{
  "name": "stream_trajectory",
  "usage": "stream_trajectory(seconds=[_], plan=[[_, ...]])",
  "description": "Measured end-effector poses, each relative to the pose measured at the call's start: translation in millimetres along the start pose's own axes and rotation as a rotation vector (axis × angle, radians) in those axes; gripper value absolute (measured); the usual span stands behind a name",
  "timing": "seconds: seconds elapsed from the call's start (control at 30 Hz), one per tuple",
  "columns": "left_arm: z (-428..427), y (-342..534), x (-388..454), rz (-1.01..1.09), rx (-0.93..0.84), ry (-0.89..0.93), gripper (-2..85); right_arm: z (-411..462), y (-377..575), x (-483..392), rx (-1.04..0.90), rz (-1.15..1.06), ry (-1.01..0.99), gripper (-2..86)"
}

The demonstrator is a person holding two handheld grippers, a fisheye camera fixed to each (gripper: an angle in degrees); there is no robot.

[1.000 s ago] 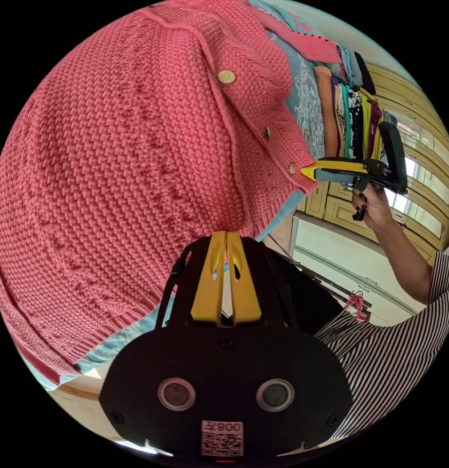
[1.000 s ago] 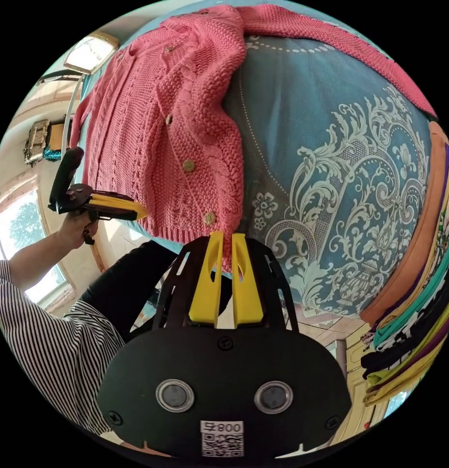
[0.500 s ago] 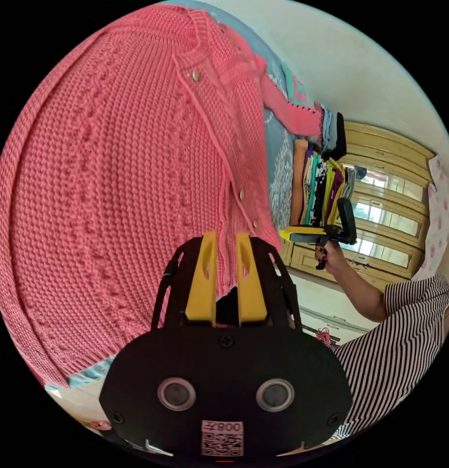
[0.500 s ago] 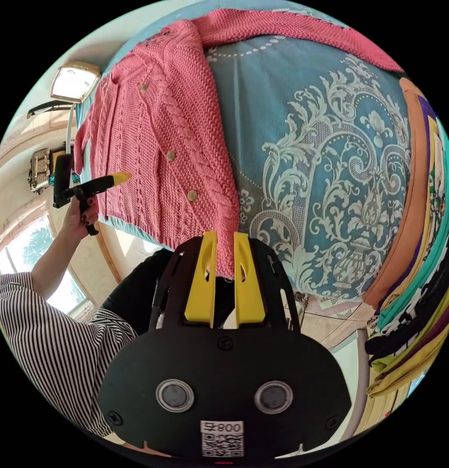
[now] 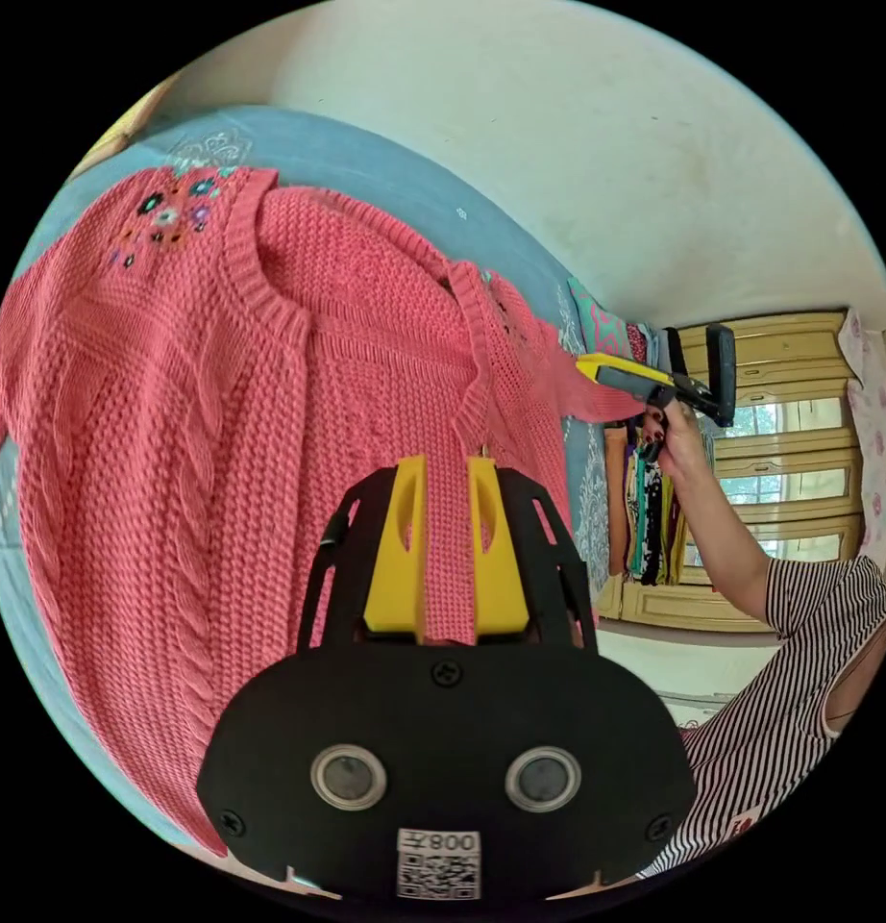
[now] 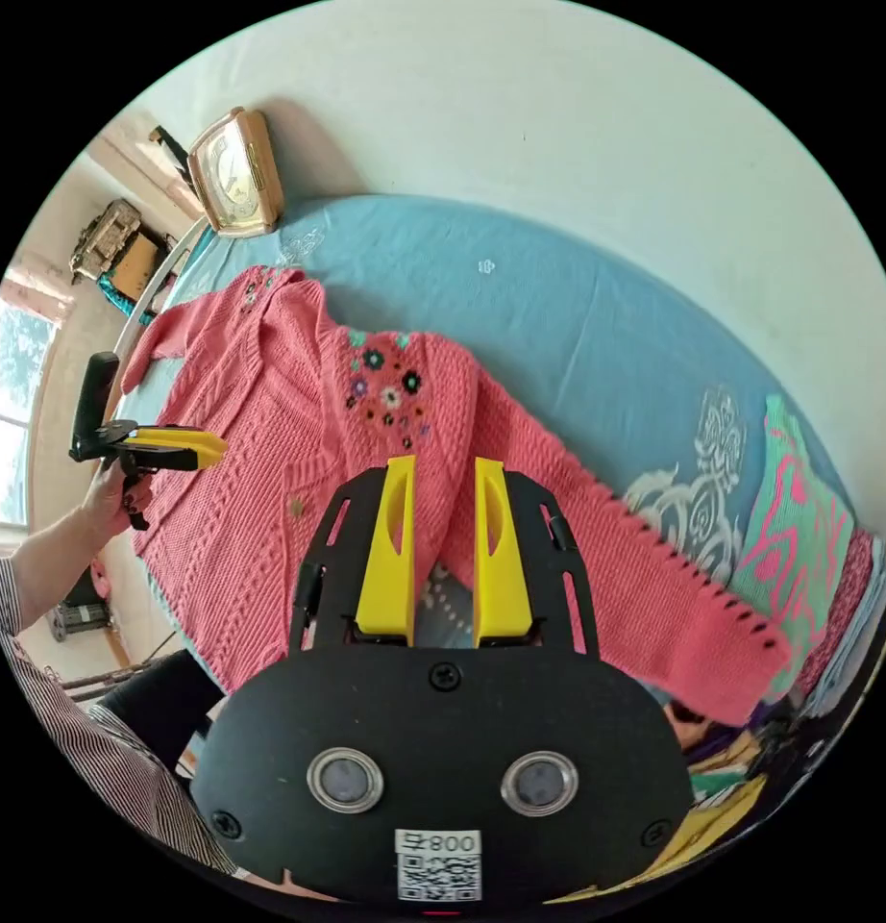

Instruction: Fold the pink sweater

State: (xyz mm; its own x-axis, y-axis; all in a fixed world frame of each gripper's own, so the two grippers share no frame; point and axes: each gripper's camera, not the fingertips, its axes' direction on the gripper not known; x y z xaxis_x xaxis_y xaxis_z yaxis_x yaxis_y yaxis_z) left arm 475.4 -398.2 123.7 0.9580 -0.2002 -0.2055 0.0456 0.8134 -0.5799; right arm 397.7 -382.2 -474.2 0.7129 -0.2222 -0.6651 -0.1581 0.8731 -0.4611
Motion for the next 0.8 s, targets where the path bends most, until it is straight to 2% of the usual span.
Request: stream_trajectory(seconds=[0.13,0.23,0.4,0.47,0.57,0.7,0.73,0.8], plan=[[6.4,-59.1,-0.6,0.062,0.051,-0.023,7.3,14.9,-64.6,12.4,-0.088,-0.049,0.091,10.3],[15.7,-98.2,1.6,0.086,0.072,-0.053,7.0,25.6,-75.1,19.1,-0.161,-0.047,0.05,9.1],[37.5,-140.7,-3.3,0.06,0.0,-0.137,4.5,-5.9,-71.0,19.2,-0.109,-0.052,0.033,4.0],[27.0,-146.8,8.0,0.104,0.04,-0.15,3.5,-46.7,-68.3,24.7,-0.032,-0.042,0.094,2.6],[16.9,-159.0,16.9,0.139,0.078,-0.166,2.7,-94.3,-66.5,46.2,0.082,0.052,0.081,1.2],[31.0,-185.4,2.5,0.091,-0.006,-0.23,1.9,-88.2,-81.2,64.0,0.024,0.115,0.073,0.3],[27.3,-188.0,-2.2,0.097,0.024,-0.205,1.5,-83.2,-86.8,63.1,-0.022,0.125,0.09,0.2],[20.4,-191.6,-7.9,0.07,0.034,-0.164,1.1,-95.6,-89.1,50.8,0.031,0.094,0.067,0.1]])
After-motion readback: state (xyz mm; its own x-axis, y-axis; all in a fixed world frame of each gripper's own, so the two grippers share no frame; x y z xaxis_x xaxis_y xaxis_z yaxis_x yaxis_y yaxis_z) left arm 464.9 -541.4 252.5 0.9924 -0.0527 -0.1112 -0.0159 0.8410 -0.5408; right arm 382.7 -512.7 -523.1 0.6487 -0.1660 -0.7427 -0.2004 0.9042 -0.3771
